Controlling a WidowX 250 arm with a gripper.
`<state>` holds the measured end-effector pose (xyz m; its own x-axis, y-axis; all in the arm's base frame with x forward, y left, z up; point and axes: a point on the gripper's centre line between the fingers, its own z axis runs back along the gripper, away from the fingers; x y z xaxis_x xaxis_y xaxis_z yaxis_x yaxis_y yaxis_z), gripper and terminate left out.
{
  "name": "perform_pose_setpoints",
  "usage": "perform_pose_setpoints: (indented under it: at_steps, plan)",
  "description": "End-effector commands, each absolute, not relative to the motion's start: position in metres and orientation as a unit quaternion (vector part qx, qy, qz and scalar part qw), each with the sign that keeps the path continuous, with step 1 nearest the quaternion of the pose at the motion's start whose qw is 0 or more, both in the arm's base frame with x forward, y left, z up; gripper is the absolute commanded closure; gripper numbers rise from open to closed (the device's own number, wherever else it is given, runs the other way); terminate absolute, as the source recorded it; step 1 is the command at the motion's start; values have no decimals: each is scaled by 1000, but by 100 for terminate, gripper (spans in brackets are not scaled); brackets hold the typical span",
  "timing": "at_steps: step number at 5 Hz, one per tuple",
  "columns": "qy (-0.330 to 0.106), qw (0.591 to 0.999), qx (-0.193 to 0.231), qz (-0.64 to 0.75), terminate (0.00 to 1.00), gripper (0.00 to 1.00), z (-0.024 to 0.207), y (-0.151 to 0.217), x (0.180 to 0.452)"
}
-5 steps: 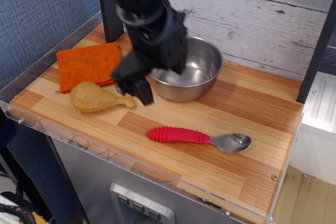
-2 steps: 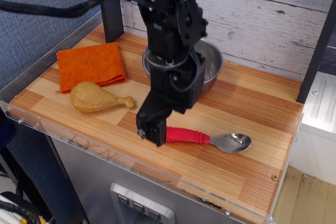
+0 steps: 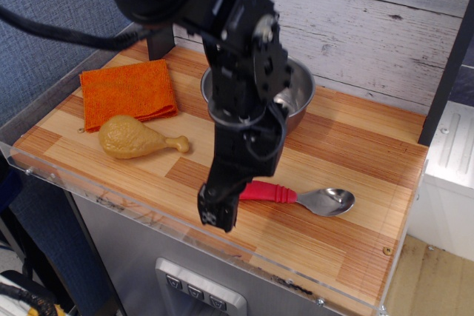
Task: Place the red spoon on top of the orange towel
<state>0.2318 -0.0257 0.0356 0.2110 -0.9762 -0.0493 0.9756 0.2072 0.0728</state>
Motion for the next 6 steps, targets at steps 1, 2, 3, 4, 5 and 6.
perform_pose_setpoints:
  at_steps: [1, 2, 3, 4, 5, 6]
  plan:
    - [-34, 804, 78, -588, 0, 0, 36, -31, 263]
    - [-41, 806, 80, -585, 0, 0, 32, -35, 273]
    - [-41, 802, 84, -591, 0, 0, 27, -40, 277]
    - [-33, 796, 78, -599, 0, 0, 20, -45, 271]
    - [-29, 790, 69, -608, 0, 100, 12, -49, 263]
    - [-31, 789, 80, -609, 0, 100, 16, -48, 264]
